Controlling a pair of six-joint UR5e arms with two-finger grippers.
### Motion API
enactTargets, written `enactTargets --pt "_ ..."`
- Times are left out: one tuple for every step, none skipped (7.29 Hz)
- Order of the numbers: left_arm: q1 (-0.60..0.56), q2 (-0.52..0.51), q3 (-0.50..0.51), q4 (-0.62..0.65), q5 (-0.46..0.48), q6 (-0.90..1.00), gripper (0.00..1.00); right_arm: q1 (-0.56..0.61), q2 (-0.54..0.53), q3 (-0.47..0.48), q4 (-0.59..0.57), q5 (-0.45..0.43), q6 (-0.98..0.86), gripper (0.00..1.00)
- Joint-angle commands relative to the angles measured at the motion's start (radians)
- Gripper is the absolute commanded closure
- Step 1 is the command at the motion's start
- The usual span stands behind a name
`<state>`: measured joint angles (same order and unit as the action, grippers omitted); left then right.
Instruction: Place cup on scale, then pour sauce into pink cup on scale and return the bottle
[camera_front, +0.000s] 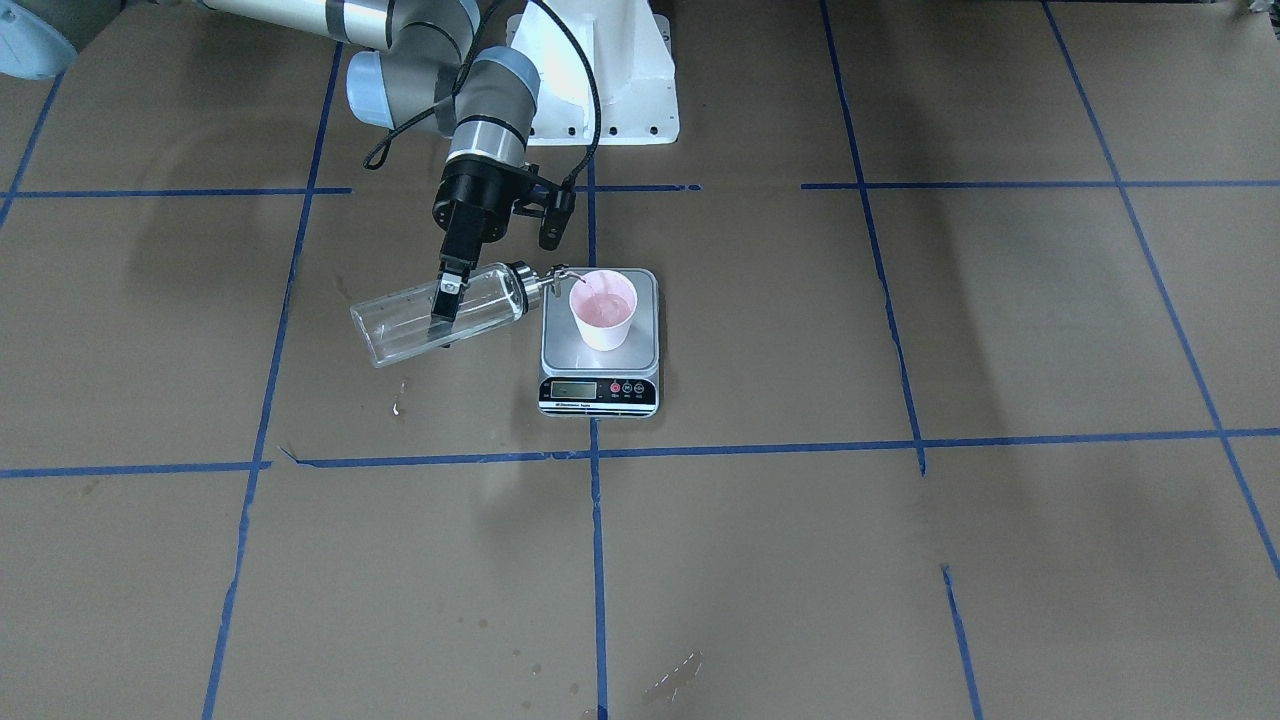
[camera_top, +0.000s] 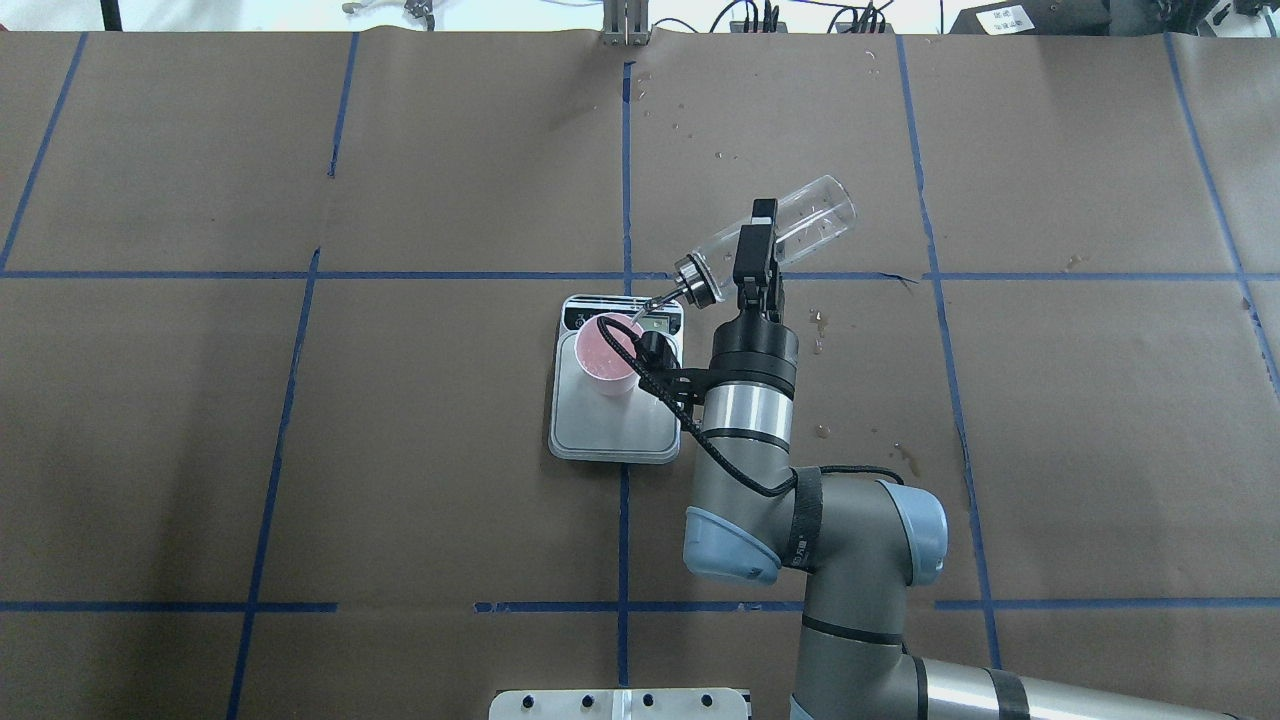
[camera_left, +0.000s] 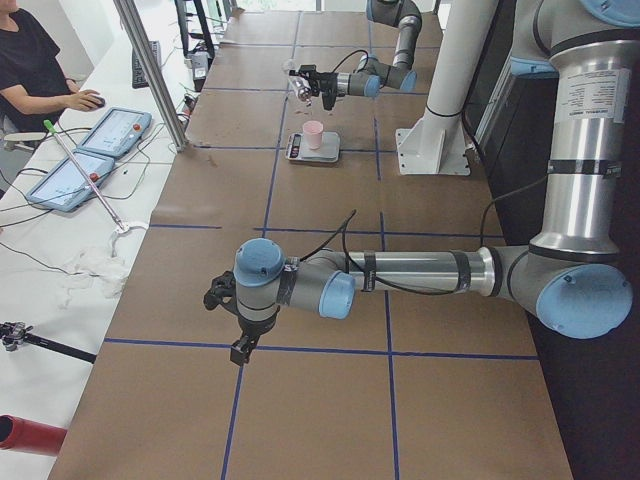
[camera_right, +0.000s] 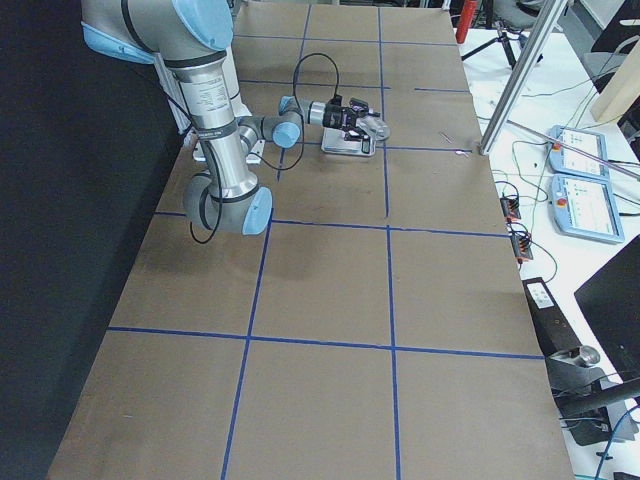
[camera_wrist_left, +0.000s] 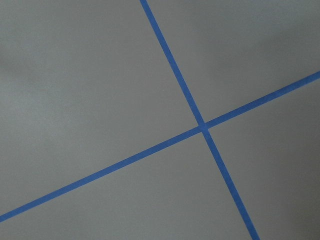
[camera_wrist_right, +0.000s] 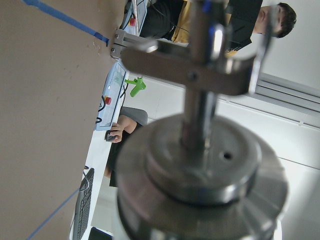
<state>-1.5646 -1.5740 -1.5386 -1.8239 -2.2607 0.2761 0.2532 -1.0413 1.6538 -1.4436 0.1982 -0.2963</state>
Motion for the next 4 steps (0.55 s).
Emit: enactTargets --pt "0.0 -0.001 0.0 0.0 0.0 0.0 0.0 -0.002 0.015 -0.011 -0.006 -0.05 -0.09 1.0" --pt "0.0 -0.001 0.0 0.002 0.0 0.0 0.0 -0.002 0.015 -0.011 -0.004 -0.075 -0.159 1.0" --pt "0.0 -0.001 0.0 0.002 0.0 0.0 0.0 -0.002 0.015 -0.011 -0.004 -0.115 -0.214 1.0" --pt "0.0 -0.003 0.0 0.002 0.0 0.0 0.0 -0.002 0.015 -0.011 -0.004 -0.135 -0.236 1.0"
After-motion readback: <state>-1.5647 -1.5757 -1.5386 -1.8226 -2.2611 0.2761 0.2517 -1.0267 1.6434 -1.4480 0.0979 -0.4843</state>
